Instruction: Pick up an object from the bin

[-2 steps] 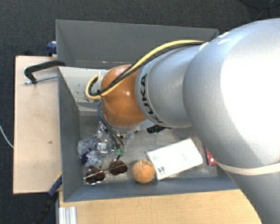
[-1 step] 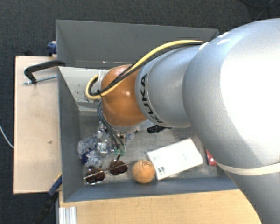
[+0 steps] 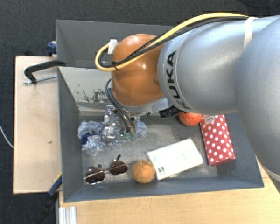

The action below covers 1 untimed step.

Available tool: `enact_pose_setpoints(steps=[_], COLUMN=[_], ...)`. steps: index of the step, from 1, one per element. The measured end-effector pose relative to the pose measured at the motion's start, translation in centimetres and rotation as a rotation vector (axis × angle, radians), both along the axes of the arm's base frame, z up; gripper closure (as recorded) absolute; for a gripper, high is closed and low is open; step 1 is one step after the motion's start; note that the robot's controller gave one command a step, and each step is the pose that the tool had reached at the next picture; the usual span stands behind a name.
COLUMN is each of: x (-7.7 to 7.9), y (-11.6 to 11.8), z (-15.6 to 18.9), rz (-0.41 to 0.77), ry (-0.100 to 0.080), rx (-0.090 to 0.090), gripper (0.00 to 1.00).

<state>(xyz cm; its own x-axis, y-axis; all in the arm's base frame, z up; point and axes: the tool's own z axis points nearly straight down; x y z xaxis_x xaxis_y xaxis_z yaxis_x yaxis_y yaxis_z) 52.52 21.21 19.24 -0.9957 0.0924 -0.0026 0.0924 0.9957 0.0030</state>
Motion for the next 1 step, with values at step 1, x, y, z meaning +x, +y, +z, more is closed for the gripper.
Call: enact_pose_setpoints(steps=[1], x=[0.0], y=[-0.01], z=[-0.01], rz=[0.0], ry=[0.0], rx=[0.0], gripper=[1.0])
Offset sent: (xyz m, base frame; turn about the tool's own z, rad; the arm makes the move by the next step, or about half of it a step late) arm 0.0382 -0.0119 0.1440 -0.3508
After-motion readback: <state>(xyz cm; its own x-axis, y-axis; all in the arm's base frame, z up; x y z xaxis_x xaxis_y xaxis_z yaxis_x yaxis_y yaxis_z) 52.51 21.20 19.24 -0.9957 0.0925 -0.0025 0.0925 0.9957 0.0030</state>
